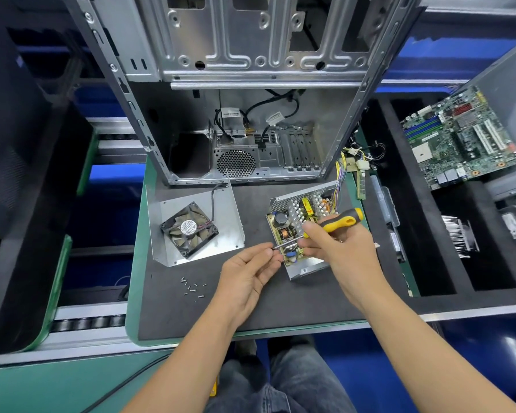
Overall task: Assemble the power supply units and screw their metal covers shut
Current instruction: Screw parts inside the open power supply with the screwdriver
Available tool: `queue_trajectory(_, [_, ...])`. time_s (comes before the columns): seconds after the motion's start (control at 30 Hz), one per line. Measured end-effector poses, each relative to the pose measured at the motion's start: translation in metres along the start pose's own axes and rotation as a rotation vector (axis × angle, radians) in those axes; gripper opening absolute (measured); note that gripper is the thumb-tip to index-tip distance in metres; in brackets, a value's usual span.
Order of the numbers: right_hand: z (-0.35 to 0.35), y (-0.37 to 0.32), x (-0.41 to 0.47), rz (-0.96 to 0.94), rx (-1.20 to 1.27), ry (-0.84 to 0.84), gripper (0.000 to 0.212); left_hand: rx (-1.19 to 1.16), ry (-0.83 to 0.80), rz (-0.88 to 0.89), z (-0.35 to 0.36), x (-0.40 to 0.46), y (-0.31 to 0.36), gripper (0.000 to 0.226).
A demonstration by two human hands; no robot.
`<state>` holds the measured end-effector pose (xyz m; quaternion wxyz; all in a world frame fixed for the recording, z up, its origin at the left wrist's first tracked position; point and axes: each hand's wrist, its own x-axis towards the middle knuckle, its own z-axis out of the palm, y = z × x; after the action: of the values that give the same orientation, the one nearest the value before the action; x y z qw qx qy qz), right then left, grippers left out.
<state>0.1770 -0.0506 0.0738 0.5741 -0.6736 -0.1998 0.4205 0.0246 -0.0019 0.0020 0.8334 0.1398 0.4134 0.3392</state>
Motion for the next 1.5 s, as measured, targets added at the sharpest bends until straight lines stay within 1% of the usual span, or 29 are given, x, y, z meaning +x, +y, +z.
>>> queue_trajectory(0.13, [0.001,-0.006,0.002,-0.006,-0.008,0.015,0.017,-0.028,-0.023,-0.017,0.002,0.004,-0.001,0.014])
queue_trajectory(0.23, [0.001,-0.006,0.006,-0.014,-0.028,0.026,0.017,-0.031,-0.034,-0.036,0.002,0.007,-0.003,0.019])
queue_trajectory(0.37, [0.004,-0.009,0.017,-0.06,-0.076,0.061,0.023,0.014,0.036,-0.033,-0.002,0.013,-0.006,0.019])
queue_trajectory(0.43, [0.009,-0.013,0.024,-0.1,-0.148,0.076,0.022,0.034,0.078,-0.021,-0.004,0.016,-0.007,0.018])
queue_trajectory(0.53, [0.016,-0.018,0.035,-0.173,-0.307,0.062,0.015,0.077,0.078,-0.008,-0.004,0.018,-0.008,0.024])
queue_trajectory(0.67, [0.026,-0.018,0.046,-0.225,-0.416,0.036,0.016,0.152,0.084,-0.027,-0.004,0.02,-0.01,0.024])
queue_trajectory(0.8, [0.034,-0.014,0.052,-0.237,-0.483,0.04,0.017,0.186,0.081,-0.039,-0.003,0.021,-0.011,0.021])
queue_trajectory(1.03, [0.038,-0.006,0.059,-0.25,-0.647,0.017,0.016,0.18,0.053,-0.048,-0.002,0.018,-0.009,0.017])
queue_trajectory(1.4, [0.042,-0.007,0.057,-0.332,-0.711,0.031,0.021,0.161,0.051,-0.047,-0.002,0.018,-0.009,0.017])
queue_trajectory(1.5, [0.041,-0.006,0.057,-0.327,-0.74,0.035,0.022,0.161,0.053,-0.048,-0.002,0.018,-0.009,0.018])
